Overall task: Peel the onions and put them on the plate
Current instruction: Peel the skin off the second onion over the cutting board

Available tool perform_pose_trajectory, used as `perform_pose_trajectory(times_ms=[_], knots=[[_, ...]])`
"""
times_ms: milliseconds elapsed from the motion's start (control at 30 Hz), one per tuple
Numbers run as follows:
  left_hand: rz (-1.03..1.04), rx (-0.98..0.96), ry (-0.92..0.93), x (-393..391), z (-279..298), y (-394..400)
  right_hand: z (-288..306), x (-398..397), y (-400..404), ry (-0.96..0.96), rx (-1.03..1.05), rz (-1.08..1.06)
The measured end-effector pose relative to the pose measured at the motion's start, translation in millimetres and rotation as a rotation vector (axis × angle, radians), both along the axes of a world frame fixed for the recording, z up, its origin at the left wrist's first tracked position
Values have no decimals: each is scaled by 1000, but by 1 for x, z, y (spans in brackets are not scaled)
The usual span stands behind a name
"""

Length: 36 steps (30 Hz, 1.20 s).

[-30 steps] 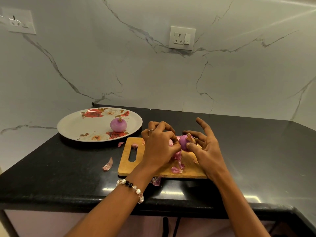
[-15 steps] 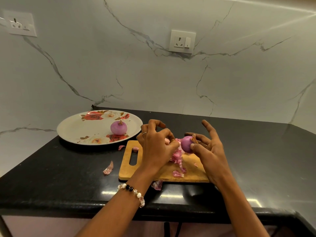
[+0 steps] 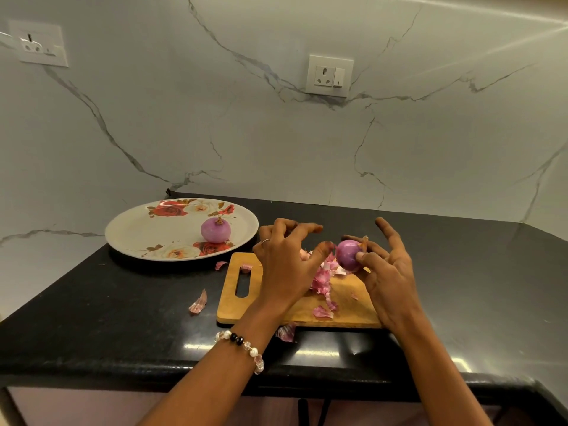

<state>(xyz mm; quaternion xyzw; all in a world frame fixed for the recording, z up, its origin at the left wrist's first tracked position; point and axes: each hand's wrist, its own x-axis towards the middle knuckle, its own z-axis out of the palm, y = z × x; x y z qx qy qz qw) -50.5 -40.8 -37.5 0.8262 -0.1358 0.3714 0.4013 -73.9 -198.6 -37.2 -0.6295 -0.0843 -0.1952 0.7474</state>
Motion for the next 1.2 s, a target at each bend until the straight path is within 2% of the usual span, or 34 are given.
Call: perform_pose_trajectory(times_ms=[200, 633, 1033, 1200], knots=[[-129, 36, -44, -1, -6, -2, -1, -2, 2, 0, -127, 5], [-2, 86, -99, -3, -6, -7, -3, -1, 4, -13, -192, -49], [14, 130, 1, -3, -6, -13, -2, -3, 5, -13, -164, -37], [-4, 45, 93, -6, -1, -11, -2, -4, 3, 16, -113, -29]])
